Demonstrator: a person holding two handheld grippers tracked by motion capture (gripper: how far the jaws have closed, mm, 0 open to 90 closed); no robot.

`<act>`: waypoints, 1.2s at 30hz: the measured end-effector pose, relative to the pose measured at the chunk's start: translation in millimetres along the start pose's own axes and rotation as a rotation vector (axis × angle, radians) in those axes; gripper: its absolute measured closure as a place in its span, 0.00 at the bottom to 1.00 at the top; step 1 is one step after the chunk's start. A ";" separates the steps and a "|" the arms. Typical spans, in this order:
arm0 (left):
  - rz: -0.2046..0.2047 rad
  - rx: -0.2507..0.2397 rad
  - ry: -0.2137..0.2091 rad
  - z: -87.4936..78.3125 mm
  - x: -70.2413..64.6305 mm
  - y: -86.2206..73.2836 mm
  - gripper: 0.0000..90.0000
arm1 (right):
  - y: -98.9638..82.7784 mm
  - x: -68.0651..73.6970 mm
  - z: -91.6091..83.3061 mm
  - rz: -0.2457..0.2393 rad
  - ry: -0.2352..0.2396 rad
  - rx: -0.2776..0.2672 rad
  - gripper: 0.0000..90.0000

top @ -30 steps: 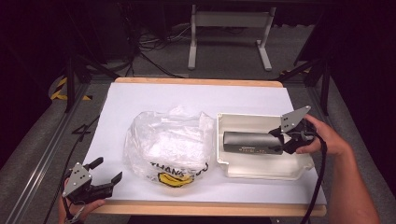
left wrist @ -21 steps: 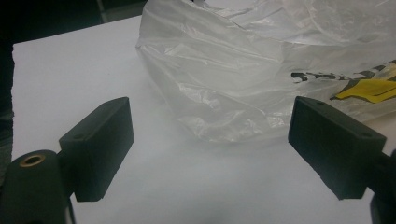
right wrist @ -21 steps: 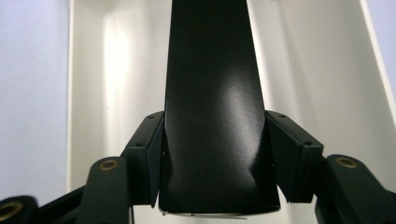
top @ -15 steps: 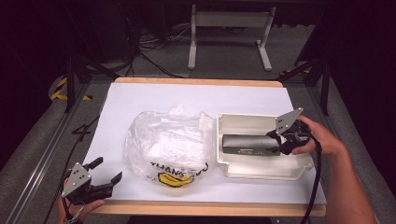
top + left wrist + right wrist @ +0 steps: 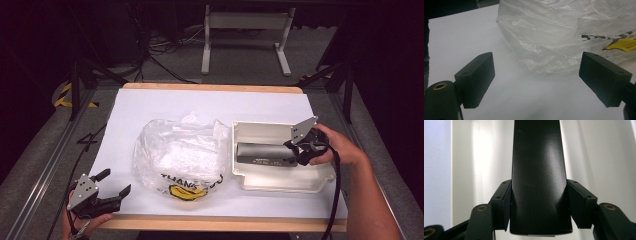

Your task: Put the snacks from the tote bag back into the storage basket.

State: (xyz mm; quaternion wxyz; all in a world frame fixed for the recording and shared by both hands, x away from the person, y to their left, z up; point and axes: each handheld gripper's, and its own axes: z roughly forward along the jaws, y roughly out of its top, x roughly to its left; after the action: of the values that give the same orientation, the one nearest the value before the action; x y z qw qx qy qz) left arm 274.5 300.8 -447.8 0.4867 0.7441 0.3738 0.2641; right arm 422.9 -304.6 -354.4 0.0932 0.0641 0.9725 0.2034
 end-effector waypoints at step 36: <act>-0.006 -0.004 -0.014 0.3 -0.1 0.2 0.15 | -7.3 -3.5 12.8 0.032 -0.091 0.212 0.34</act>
State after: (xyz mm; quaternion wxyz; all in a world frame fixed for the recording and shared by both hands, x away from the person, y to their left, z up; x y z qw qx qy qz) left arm 274.8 300.5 -447.7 0.4916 0.7438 0.3721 0.2583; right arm 428.3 -306.9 -368.3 0.1267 0.0982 0.9822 0.0978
